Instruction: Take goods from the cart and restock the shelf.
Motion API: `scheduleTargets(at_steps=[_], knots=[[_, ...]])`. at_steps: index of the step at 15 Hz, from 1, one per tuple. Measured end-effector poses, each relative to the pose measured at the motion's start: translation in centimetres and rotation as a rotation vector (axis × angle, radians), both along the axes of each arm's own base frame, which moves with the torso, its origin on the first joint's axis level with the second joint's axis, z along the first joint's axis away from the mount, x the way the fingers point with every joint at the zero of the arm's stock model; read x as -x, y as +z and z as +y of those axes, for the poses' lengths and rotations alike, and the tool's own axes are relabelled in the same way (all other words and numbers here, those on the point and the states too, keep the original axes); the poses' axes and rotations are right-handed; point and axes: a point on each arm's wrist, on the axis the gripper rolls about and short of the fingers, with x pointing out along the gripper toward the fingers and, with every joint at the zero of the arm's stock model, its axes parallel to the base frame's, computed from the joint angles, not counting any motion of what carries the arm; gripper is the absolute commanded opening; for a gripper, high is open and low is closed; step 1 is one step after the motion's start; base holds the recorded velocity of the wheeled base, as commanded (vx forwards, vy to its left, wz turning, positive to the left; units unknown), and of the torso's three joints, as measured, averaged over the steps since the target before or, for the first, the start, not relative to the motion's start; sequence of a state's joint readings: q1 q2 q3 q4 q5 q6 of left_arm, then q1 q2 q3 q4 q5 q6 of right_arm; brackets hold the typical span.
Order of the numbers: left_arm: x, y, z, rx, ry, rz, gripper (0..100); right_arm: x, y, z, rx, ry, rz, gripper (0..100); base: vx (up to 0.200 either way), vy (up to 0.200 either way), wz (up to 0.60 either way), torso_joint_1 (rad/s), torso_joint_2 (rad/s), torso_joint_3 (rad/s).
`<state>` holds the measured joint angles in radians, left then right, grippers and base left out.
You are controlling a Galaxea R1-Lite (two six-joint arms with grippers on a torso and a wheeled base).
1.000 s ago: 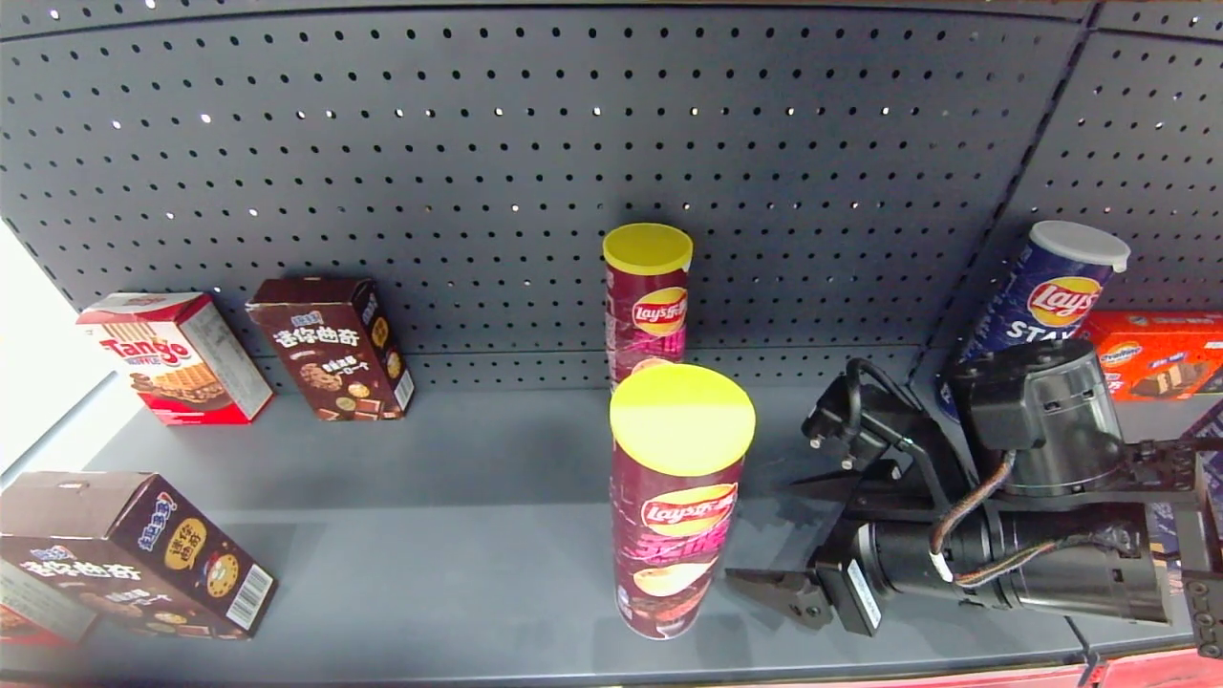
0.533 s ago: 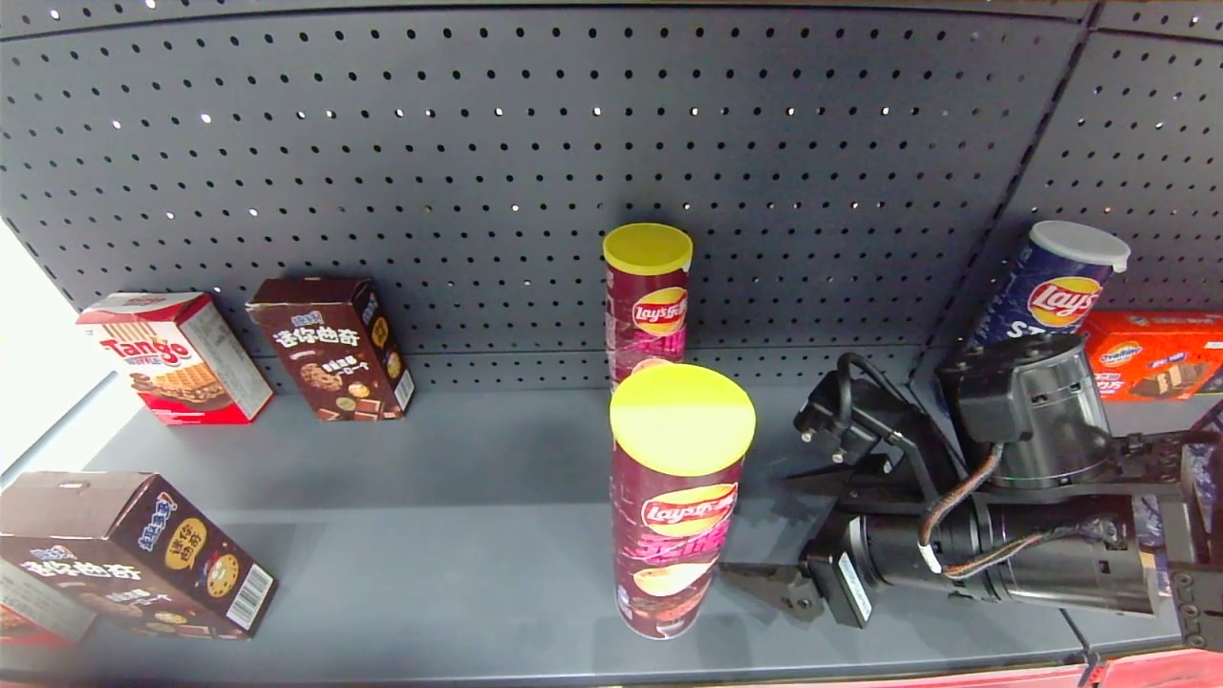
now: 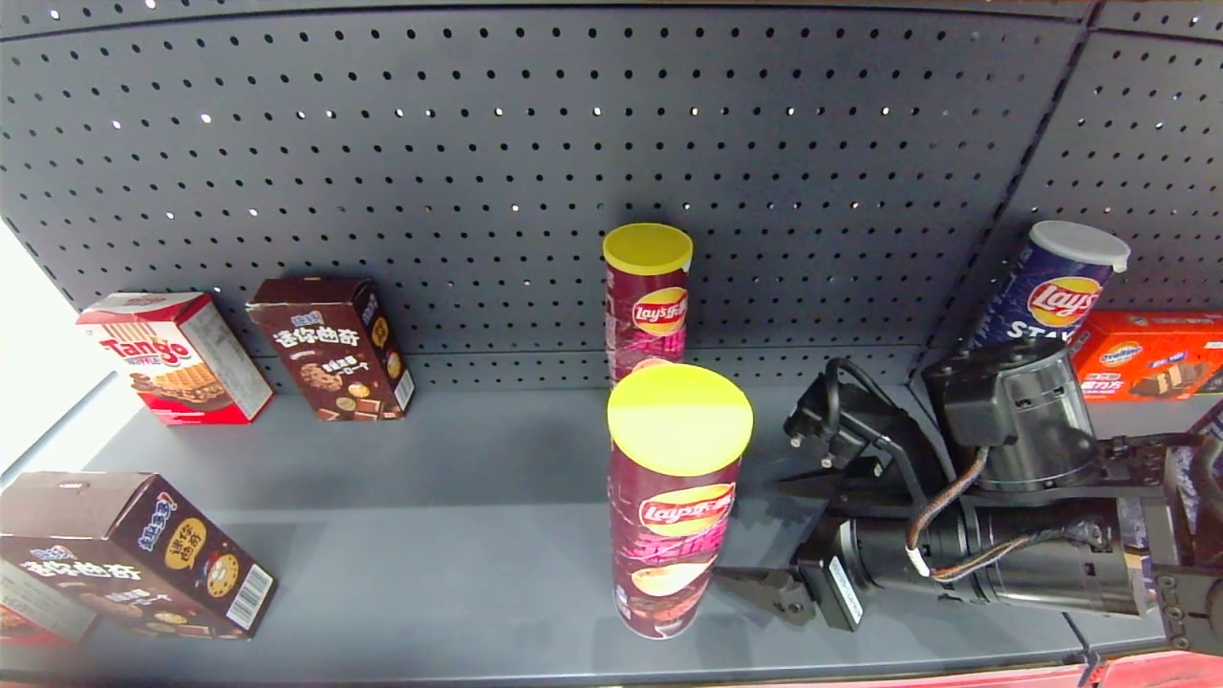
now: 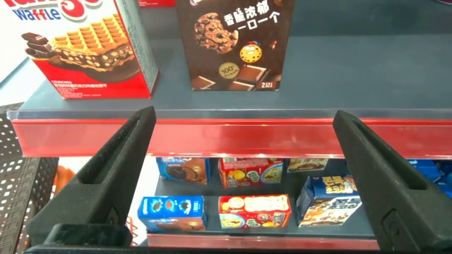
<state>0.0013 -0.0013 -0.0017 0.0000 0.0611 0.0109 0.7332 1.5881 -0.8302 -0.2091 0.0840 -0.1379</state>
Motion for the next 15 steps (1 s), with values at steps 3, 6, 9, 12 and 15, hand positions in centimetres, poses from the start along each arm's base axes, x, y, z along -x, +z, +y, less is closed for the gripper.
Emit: scheduleTargets(at_steps=[3, 6, 9, 12, 15], knots=[[0.0, 0.0, 0.0, 0.0, 0.0, 0.0, 100, 0.1, 0.0, -0.2, -0.001, -0.004, 0.0, 100, 0.0, 0.0, 0.0, 0.0, 0.0, 0.0], [0.0, 0.0, 0.0, 0.0, 0.0, 0.0, 100, 0.2, 1.0, -0.6, -0.033, -0.013, -0.037, 100, 0.0, 0.0, 0.0, 0.0, 0.0, 0.0], [0.0, 0.0, 0.0, 0.0, -0.001, 0.0, 100, 1.3, 3.1, -1.7, -0.094, -0.022, -0.1, 100, 0.0, 0.0, 0.0, 0.0, 0.0, 0.0], [0.0, 0.0, 0.0, 0.0, -0.001, 0.0, 100, 4.0, 5.0, -4.5, -0.159, -0.038, -0.167, 100, 0.0, 0.0, 0.0, 0.0, 0.0, 0.0], [0.0, 0.0, 0.0, 0.0, -0.003, 0.0, 100, 8.2, 4.5, -8.3, -0.197, -0.042, -0.206, 100, 0.0, 0.0, 0.0, 0.0, 0.0, 0.0]])
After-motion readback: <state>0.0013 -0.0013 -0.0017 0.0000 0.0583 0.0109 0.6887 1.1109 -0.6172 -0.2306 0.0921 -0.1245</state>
